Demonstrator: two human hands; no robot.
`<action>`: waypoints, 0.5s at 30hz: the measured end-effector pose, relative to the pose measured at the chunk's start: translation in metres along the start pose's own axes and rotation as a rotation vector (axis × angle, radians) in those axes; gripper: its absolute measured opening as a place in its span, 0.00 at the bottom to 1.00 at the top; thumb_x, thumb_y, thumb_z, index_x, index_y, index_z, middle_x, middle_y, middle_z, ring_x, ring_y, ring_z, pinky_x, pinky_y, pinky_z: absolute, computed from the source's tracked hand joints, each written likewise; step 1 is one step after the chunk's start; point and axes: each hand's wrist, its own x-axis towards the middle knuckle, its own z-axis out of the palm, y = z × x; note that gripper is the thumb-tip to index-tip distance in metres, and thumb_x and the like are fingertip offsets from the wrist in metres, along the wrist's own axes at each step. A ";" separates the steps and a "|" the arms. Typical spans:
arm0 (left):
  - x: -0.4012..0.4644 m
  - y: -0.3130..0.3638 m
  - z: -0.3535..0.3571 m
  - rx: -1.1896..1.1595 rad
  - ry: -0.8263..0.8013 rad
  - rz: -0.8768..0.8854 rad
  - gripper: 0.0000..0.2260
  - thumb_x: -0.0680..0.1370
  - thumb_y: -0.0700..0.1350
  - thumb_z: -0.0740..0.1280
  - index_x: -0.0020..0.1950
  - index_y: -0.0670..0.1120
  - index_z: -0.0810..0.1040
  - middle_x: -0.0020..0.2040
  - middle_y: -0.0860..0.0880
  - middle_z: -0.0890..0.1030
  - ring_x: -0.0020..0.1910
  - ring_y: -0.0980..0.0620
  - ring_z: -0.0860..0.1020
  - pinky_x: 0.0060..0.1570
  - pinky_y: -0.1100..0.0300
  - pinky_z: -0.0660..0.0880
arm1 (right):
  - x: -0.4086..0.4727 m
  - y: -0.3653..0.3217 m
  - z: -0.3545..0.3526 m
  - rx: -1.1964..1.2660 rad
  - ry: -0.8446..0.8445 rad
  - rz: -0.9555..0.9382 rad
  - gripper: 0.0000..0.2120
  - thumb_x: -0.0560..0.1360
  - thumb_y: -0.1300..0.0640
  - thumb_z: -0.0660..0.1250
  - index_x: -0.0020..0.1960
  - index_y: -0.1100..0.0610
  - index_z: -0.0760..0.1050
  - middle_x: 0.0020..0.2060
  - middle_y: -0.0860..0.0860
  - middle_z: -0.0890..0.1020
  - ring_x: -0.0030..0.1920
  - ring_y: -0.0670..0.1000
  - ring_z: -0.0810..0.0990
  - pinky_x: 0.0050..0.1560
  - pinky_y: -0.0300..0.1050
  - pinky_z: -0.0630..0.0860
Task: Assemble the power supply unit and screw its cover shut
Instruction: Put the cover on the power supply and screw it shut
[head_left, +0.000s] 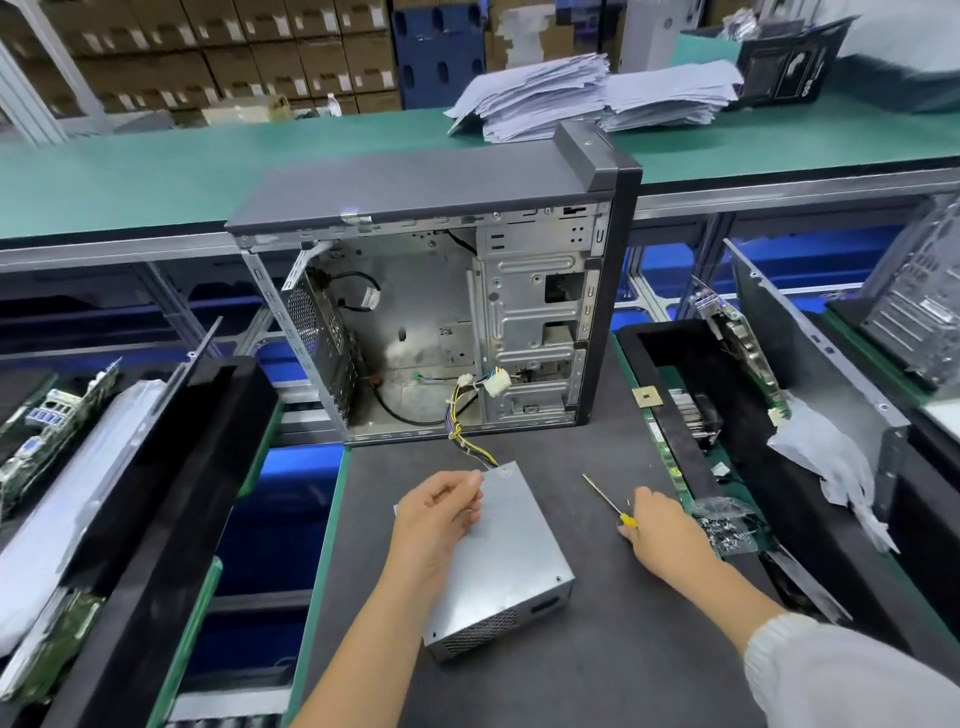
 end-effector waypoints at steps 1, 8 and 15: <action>0.000 0.000 -0.002 -0.007 0.001 0.007 0.05 0.78 0.40 0.69 0.45 0.41 0.83 0.35 0.48 0.78 0.34 0.54 0.75 0.37 0.64 0.74 | 0.000 -0.001 -0.003 -0.030 0.005 0.003 0.12 0.80 0.49 0.59 0.54 0.57 0.64 0.54 0.54 0.77 0.55 0.55 0.76 0.48 0.46 0.72; -0.001 0.010 -0.011 -0.018 -0.021 0.027 0.16 0.82 0.39 0.58 0.35 0.43 0.74 0.33 0.46 0.76 0.34 0.51 0.76 0.35 0.61 0.73 | -0.025 -0.024 -0.068 0.530 0.088 -0.215 0.07 0.81 0.50 0.54 0.49 0.52 0.65 0.37 0.51 0.79 0.29 0.50 0.80 0.33 0.46 0.77; -0.004 0.029 -0.013 -0.122 -0.003 0.044 0.17 0.83 0.39 0.54 0.33 0.45 0.62 0.27 0.47 0.69 0.30 0.48 0.74 0.35 0.58 0.72 | -0.053 -0.082 -0.113 0.806 0.020 -0.684 0.04 0.75 0.54 0.68 0.49 0.48 0.81 0.45 0.42 0.83 0.45 0.40 0.80 0.43 0.30 0.74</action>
